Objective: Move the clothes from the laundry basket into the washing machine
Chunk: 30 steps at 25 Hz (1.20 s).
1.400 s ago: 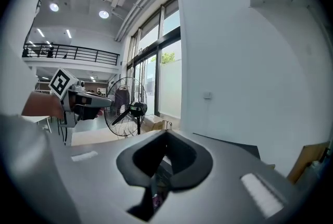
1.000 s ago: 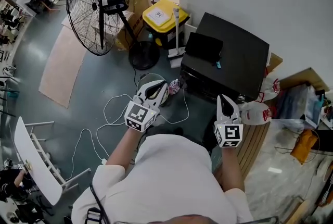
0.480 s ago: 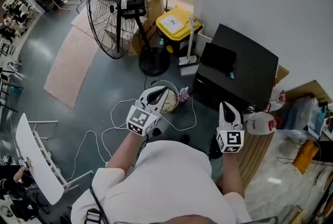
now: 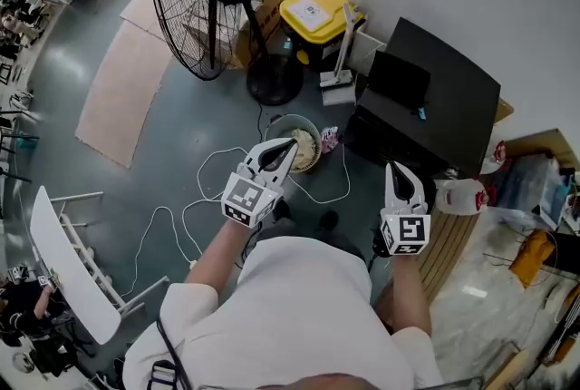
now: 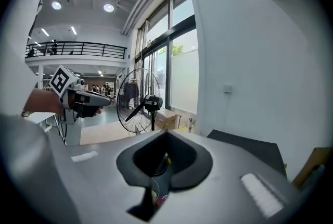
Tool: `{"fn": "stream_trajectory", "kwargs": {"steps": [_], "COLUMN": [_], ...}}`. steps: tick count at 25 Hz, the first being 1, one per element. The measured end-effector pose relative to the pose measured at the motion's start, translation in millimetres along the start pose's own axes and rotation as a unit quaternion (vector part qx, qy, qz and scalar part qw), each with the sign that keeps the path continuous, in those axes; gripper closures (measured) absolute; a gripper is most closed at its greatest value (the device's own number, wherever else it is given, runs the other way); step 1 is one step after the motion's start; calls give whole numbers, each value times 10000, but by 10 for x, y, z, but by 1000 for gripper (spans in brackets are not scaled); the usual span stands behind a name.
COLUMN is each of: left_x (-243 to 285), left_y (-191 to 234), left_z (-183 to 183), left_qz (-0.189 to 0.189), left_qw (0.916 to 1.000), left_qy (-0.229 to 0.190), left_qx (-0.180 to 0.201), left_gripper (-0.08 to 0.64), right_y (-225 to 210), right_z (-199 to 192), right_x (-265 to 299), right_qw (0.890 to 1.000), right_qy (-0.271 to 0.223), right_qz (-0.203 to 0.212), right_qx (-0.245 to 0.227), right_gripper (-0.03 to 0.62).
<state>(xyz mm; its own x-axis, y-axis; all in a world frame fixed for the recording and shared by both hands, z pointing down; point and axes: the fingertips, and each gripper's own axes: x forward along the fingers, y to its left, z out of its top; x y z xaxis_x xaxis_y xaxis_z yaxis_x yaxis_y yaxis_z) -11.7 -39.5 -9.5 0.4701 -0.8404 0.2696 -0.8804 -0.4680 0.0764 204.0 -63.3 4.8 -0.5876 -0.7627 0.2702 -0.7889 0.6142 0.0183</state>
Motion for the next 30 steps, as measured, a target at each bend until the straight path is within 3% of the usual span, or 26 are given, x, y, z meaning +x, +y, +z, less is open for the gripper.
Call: {"fn": "stream_trajectory", "kwargs": {"steps": [8, 19, 30], "left_x": [-41, 92, 369], "left_y": [138, 344, 583], "left_z": [-194, -661, -1440], "left_qz": [8, 17, 131], "left_qw": [9997, 9980, 9938], "left_qy": [174, 446, 834], "left_qx": [-169, -452, -725], "left_gripper": [555, 554, 554], "right_y": [51, 233, 308], "right_z": [-109, -553, -1253], "right_x": [109, 419, 842], "right_qw": [9997, 9972, 9930], "right_qy": [254, 712, 1114], "right_qz": [19, 197, 209], "right_qx": [35, 127, 316], "right_gripper": [581, 581, 581]}}
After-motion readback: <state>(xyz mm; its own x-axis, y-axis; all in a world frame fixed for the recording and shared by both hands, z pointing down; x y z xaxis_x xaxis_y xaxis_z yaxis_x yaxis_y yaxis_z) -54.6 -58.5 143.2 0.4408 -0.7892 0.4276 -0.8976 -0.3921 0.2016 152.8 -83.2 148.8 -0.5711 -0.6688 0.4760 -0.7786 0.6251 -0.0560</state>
